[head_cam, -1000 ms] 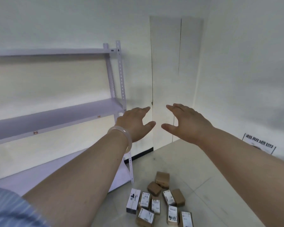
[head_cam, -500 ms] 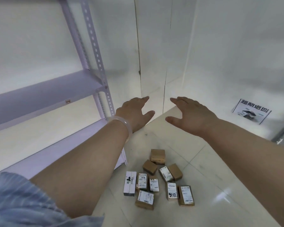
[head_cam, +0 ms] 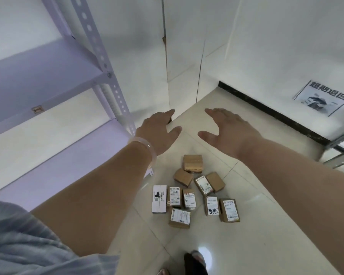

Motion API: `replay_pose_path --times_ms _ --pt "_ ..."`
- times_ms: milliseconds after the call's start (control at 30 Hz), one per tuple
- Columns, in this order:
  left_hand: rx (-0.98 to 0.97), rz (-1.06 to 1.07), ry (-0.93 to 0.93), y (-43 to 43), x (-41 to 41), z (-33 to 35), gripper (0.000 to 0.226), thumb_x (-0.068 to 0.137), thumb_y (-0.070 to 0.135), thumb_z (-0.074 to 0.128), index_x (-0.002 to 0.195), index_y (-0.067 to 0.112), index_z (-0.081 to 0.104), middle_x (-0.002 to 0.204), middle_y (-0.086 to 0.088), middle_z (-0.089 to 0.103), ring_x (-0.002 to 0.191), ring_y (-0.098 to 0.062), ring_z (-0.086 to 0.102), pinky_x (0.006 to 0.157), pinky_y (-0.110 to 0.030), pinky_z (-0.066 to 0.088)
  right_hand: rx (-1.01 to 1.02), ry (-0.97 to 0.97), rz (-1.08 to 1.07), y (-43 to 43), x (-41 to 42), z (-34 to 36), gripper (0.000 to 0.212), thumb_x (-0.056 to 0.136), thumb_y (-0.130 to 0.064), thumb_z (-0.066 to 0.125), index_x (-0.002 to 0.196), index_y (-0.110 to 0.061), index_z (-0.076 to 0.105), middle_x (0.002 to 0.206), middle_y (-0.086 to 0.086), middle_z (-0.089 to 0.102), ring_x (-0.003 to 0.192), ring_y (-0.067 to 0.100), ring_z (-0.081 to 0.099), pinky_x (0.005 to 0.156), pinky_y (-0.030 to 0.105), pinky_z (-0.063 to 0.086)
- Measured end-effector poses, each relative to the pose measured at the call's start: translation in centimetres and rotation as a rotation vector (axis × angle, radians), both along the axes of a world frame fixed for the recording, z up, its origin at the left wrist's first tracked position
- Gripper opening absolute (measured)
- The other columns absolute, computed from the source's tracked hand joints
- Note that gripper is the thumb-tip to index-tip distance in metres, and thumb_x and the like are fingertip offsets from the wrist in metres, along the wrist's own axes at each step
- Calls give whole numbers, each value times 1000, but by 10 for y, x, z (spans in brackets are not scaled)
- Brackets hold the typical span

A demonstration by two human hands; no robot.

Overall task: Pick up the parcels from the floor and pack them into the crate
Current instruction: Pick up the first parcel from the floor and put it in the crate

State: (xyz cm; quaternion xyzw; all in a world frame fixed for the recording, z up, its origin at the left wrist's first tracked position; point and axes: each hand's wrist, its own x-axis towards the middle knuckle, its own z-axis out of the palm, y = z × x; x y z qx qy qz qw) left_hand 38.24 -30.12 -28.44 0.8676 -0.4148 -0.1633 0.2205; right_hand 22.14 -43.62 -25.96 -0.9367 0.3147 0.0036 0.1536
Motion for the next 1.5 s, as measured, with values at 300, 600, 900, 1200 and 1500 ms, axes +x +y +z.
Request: replay_pose_path --times_ms 300,600,900,1200,1500 --pt "149 117 23 -13 43 -131 62 92 52 41 149 32 25 152 0 38 138 -27 35 113 -49 32 164 116 121 -28 83 -137 72 88 -60 43 150 -33 17 159 -5 18 145 18 17 114 36 17" --pt "297 65 166 14 82 -364 61 95 46 39 151 29 20 157 4 29 145 -17 22 119 -34 15 335 268 94 -14 147 -365 63 93 -55 34 149 -30 23 160 -4 14 146 19 12 117 42 15" --pt "479 175 453 76 81 -638 60 97 42 40 152 30 17 158 6 20 146 -17 18 121 -34 15 841 281 -254 75 136 -648 48 98 -31 42 145 -32 35 151 -4 37 135 17 38 111 35 31" --pt "317 503 795 67 85 -789 67 99 27 44 153 26 5 162 4 8 149 -15 8 122 -34 8 966 383 -543 111 157 -797 37 95 -13 44 131 -12 46 129 14 54 109 28 56 81 32 51" --pt "266 706 961 83 84 -793 71 96 21 49 154 26 9 159 -2 16 141 -25 30 118 -36 23 944 384 -648 126 179 -808 53 89 -23 51 140 -20 39 138 12 37 115 28 51 95 42 48"
